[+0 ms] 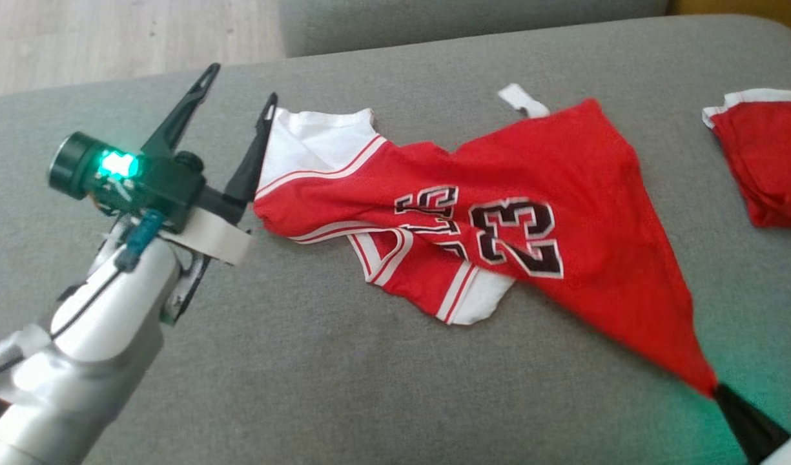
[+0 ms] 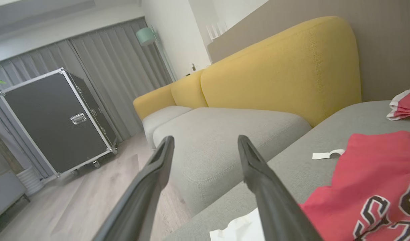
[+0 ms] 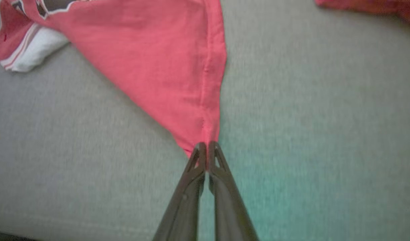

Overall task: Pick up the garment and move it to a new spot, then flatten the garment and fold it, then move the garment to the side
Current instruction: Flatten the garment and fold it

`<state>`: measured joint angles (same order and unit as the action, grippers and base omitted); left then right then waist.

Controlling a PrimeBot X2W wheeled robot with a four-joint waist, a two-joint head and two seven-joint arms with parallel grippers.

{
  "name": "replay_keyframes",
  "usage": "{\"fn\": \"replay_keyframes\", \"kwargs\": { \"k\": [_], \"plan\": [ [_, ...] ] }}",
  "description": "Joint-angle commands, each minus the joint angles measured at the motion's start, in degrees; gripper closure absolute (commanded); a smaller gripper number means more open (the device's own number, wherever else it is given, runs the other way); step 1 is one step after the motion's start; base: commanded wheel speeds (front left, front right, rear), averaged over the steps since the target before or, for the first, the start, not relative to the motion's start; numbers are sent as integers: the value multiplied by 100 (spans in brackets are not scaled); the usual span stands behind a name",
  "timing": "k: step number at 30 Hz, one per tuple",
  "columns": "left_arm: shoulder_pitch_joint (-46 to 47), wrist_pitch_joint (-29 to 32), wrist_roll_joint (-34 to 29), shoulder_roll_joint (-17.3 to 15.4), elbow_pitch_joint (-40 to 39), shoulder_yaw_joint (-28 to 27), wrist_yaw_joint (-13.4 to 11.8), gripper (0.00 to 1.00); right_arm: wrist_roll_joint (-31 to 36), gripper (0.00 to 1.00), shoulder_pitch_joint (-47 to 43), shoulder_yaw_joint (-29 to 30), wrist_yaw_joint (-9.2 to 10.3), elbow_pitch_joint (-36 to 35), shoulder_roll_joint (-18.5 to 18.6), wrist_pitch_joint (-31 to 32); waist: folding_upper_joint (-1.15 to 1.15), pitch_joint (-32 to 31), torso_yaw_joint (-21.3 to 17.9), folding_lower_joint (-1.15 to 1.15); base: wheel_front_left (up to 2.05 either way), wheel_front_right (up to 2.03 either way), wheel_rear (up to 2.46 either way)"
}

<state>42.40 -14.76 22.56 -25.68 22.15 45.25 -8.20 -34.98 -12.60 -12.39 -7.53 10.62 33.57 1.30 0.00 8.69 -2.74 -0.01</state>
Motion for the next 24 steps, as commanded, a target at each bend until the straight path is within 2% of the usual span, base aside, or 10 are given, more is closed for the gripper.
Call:
{"fn": "replay_keyframes", "kwargs": {
  "k": [1, 5, 6, 7, 11, 13, 17, 24],
  "plan": [
    [219, -2, 113, -260, -61, -316, 90, 0, -60, 100, -149, 120, 4, -345, 265, 241, 0, 63, -71, 1, 0, 0, 0],
    [385, 243, 320, -278, 58, -311, 391, 0, 155, 100, -513, 527, 4, -650, 256, 877, 0, 268, -195, 1, 0, 0, 0],
    [452, 366, 426, -262, 121, -319, 510, 0, 313, 19, -527, 711, 4, -672, 209, 981, 0, 335, -229, 1, 0, 0, 0],
    [536, 507, 535, -248, 203, -327, 640, 0, 454, 0, -516, 845, 4, -749, 146, 1060, 0, 408, -262, 1, 0, 0, 0],
    [973, 1239, 1036, -149, 744, -422, 1084, 0, 894, 0, -277, 1262, 4, -1221, -192, 1042, 0, 742, -409, 1, 0, 0, 0],
    [1417, 1845, 1241, -58, 1249, -383, 1294, 0, 1236, 0, -14, 1393, 4, -1425, -407, 940, 0, 1037, -486, 1, 0, 0, 0],
    [1980, 2723, 1356, -13, 1999, -250, 1415, 0, 1448, 0, 340, 1270, 4, -1577, -577, 855, 0, 1380, -605, 1, 0, 0, 0],
    [2457, 3456, 1529, 13, 2655, -112, 1519, 0, 1546, 0, 741, 1084, 4, -1446, -664, 651, 0, 1749, -780, 1, 0, 0, 0]
  ]
}}
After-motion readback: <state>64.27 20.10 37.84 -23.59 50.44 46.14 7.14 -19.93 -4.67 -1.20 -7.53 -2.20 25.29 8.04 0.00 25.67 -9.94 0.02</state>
